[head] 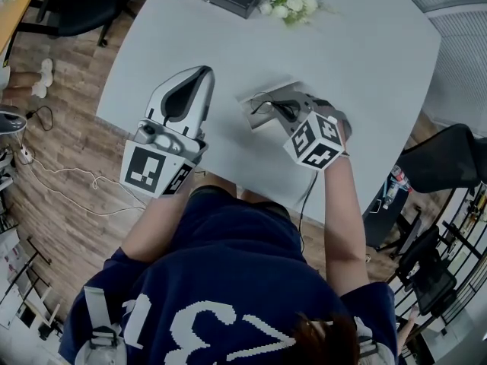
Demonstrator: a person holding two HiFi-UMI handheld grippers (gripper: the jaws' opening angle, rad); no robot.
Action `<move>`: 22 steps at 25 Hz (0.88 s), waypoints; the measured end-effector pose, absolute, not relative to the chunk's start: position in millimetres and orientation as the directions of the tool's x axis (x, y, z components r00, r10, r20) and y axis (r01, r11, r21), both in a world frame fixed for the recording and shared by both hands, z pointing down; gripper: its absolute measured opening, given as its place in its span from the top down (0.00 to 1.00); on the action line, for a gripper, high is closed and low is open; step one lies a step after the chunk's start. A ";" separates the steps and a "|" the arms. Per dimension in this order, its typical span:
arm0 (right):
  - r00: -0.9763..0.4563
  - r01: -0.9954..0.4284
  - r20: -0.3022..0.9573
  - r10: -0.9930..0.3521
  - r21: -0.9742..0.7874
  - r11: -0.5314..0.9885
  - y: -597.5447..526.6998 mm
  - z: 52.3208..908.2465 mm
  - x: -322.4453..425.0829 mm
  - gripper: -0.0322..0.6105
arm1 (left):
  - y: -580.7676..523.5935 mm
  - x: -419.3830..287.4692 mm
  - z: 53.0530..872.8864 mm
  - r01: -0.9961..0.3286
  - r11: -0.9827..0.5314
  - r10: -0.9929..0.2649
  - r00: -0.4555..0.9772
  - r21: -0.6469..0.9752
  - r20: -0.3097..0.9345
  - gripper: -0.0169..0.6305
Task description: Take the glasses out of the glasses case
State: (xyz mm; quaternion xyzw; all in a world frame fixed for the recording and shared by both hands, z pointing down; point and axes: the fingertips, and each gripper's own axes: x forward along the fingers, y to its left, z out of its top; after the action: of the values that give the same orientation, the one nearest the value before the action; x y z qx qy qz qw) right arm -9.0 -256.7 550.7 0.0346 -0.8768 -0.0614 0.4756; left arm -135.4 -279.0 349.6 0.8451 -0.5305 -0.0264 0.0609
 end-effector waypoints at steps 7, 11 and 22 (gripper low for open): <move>-0.684 -0.187 0.673 -0.281 0.211 0.959 -272.8 483.0 -12.9 0.91 | -279.1 -136.5 321.7 -0.901 -0.425 -0.905 0.424 0.093 -0.028 0.95; -0.731 -0.311 0.559 -0.392 0.238 0.920 -283.5 439.4 -9.4 0.91 | -277.5 -136.2 303.1 -0.903 -0.424 -0.905 0.420 0.065 -0.065 0.95; -0.624 -0.606 0.427 -0.654 0.263 0.751 -282.0 366.4 71.1 0.91 | -289.6 -73.7 284.2 -0.822 -0.567 -0.821 0.559 0.052 -0.118 0.95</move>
State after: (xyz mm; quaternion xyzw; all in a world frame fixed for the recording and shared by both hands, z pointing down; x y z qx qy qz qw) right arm 71.1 -282.0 366.4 0.3501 -0.9000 -0.0467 0.2556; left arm -73.7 -289.6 284.2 0.8828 -0.4653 -0.0642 -0.0046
